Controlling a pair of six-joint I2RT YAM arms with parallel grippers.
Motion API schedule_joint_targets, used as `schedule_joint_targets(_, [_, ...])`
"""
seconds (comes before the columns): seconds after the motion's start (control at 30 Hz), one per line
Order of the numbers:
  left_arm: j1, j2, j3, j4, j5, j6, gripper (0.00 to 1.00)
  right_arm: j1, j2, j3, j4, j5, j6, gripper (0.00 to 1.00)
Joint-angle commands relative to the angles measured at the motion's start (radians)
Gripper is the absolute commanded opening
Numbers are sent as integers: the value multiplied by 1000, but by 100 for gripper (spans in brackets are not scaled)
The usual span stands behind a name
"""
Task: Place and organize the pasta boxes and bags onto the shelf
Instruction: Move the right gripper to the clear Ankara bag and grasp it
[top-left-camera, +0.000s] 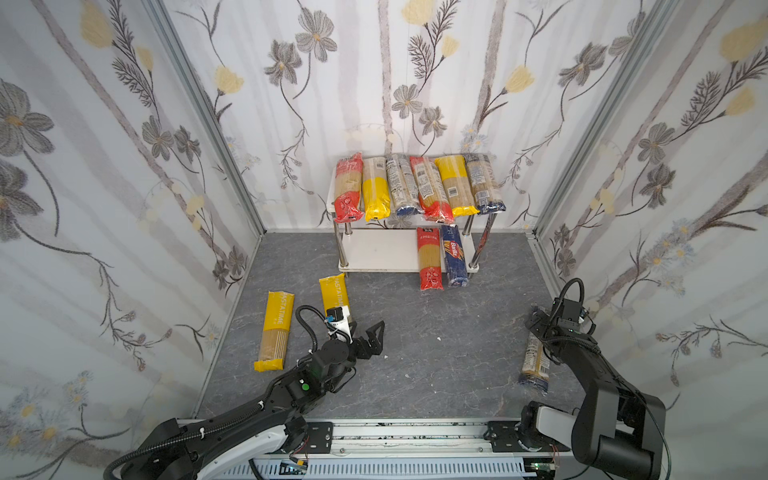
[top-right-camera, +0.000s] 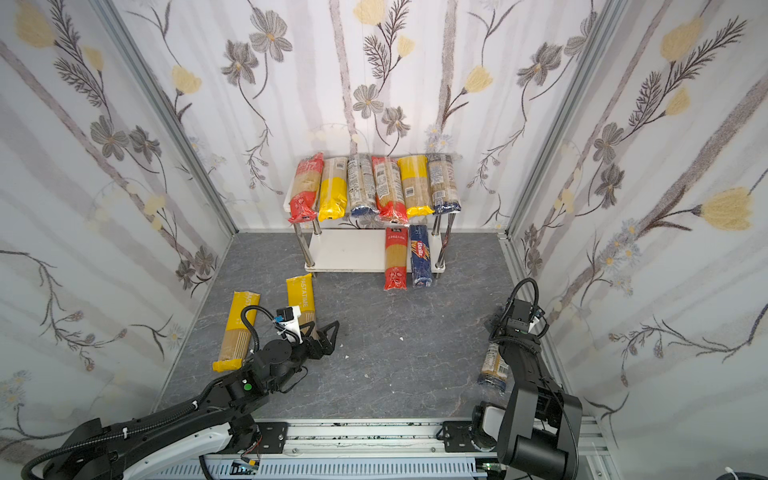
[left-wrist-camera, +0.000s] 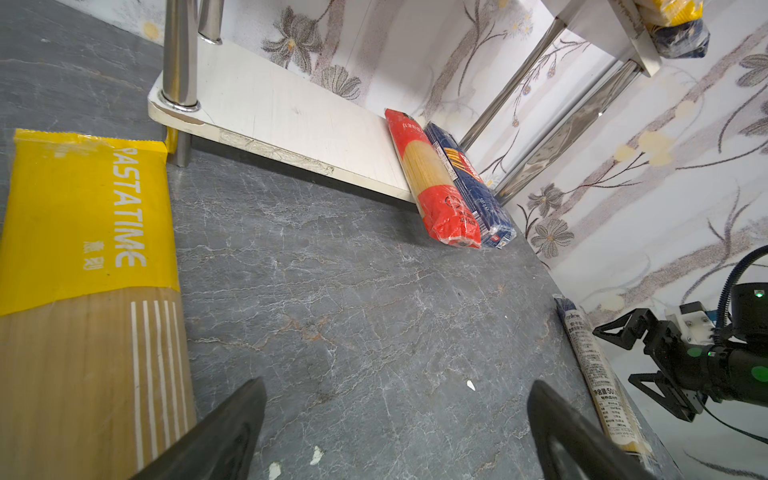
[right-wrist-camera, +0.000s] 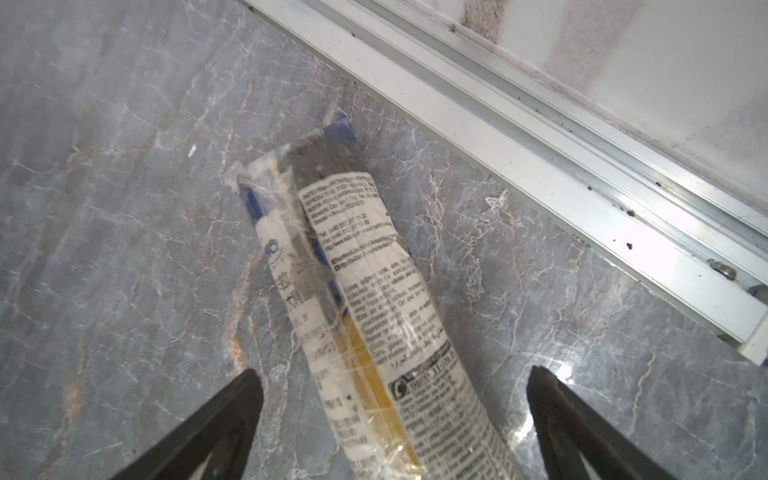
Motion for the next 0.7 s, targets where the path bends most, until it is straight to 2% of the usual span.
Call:
schedule_joint_targets(0.0, [9, -19, -11, 31, 4, -12, 100, -3, 47, 27, 1, -35, -51, 100])
schedule_joint_targets(0.13, [20, -61, -37, 31, -8, -22, 100, -9, 103, 77, -34, -40, -93, 100])
schedule_joint_targets(0.5, [38, -63, -41, 30, 4, -21, 100, -6, 168, 50, 28, -199, -67, 99])
schedule_joint_targets(0.6, [40, -78, -46, 31, 6, -21, 100, 25, 156, 31, 41, -207, -52, 96])
schedule_joint_targets(0.67, [41, -93, -51, 31, 6, -24, 100, 81, 149, 32, 42, -195, -37, 88])
